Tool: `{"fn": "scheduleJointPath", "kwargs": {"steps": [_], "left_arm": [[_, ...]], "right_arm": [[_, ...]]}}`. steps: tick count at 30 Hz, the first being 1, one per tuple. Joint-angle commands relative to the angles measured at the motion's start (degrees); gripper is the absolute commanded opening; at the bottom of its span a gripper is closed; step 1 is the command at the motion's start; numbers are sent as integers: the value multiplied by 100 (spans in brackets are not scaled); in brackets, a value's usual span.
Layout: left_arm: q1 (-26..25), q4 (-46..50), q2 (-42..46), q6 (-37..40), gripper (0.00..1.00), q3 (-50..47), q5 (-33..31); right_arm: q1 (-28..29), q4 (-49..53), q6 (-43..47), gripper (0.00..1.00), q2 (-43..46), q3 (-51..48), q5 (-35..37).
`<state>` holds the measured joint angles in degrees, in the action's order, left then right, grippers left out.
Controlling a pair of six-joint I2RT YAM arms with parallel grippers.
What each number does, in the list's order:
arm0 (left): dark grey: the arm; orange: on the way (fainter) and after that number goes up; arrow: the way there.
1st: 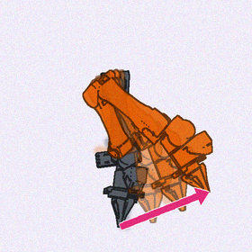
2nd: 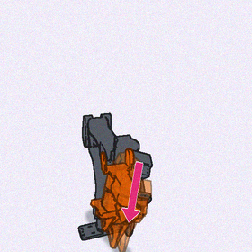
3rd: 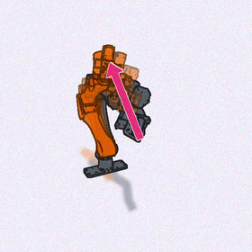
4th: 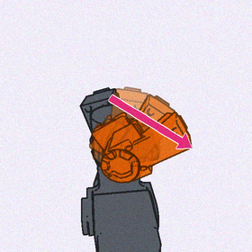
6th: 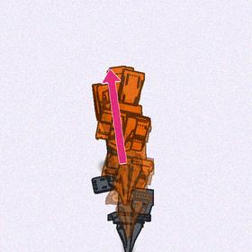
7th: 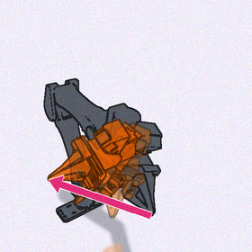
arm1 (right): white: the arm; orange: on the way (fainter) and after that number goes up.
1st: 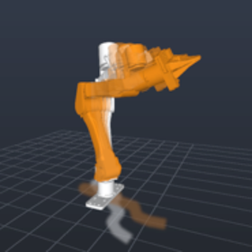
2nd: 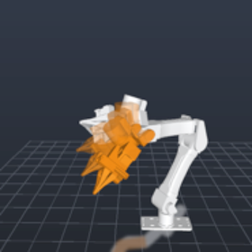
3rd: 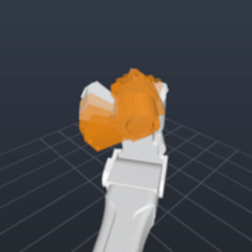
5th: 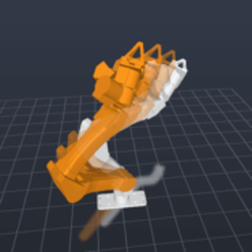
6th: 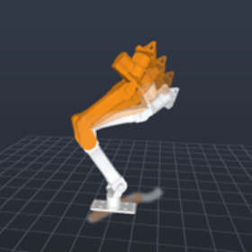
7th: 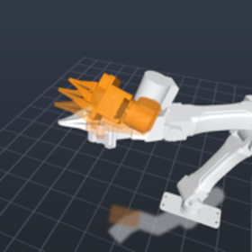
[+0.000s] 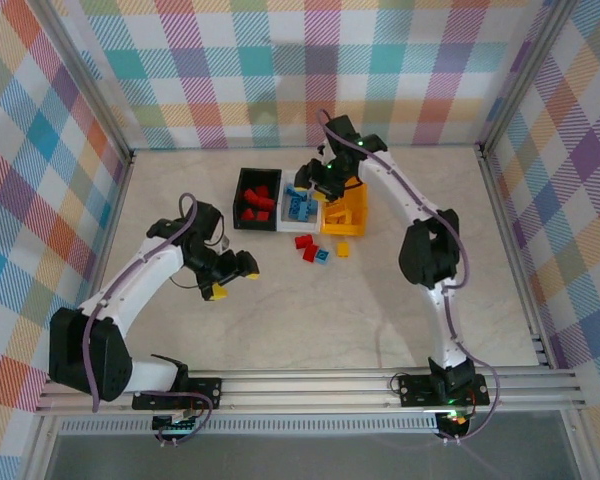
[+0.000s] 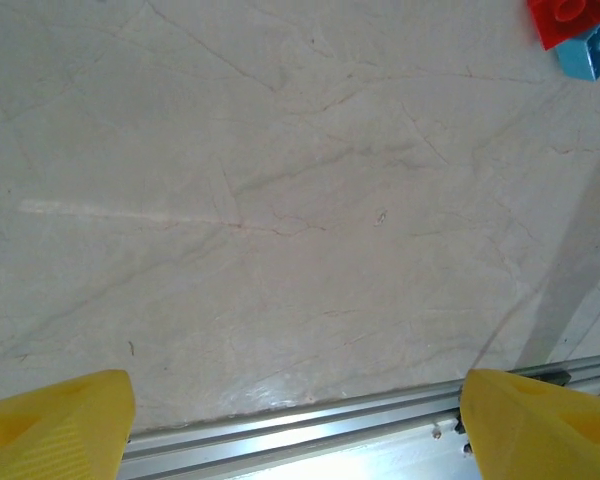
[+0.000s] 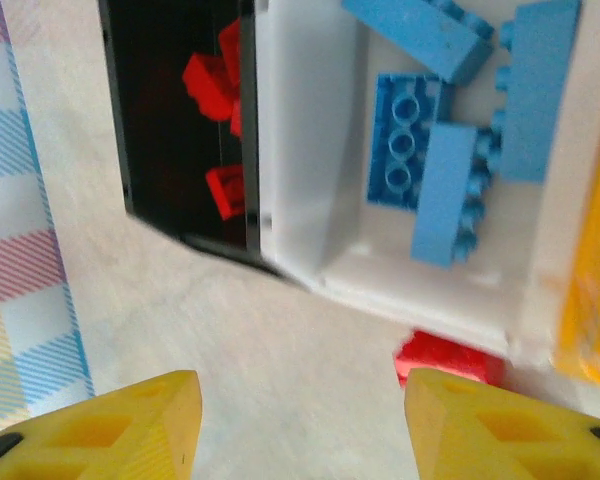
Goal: Sort the legos into containers by color
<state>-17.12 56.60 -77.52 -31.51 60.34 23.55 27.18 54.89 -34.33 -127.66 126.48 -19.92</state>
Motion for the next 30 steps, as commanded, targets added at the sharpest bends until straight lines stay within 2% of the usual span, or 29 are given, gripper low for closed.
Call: {"fn": "scheduleJointPath", "kwargs": {"steps": [1,5,9,11,14,17,21,23,30], "left_arm": [[-57,-271,-104,-235,85,212,192],[-325,-701,-252,-844,85,167,174],[-851,-830,-275,-1251,85,245,-301],[-1115,-748,-181,-1437,86,301,-549],[-1353,-608,15,-1585,87,299,-785],[-1355,-428,102,-1542,87,233,-922],[-1355,-356,15,-1368,88,305,-870],[-1347,-263,-52,-1255,88,408,-879],[-1290,71,-65,-904,89,685,-1103]], "right_arm": [[55,671,1066,57,752,-712,366],[192,508,2205,58,1431,-2120,634],[500,-213,3210,58,1958,-3487,515],[745,-517,3655,59,2131,-3867,818],[937,-1373,4264,58,2460,-4459,956],[938,-2538,4916,59,2723,-5156,630],[946,-2642,5654,60,2486,-4997,943],[947,-2416,5735,60,2265,-4711,1271],[940,-2291,5923,60,1811,-4355,1405]]}}
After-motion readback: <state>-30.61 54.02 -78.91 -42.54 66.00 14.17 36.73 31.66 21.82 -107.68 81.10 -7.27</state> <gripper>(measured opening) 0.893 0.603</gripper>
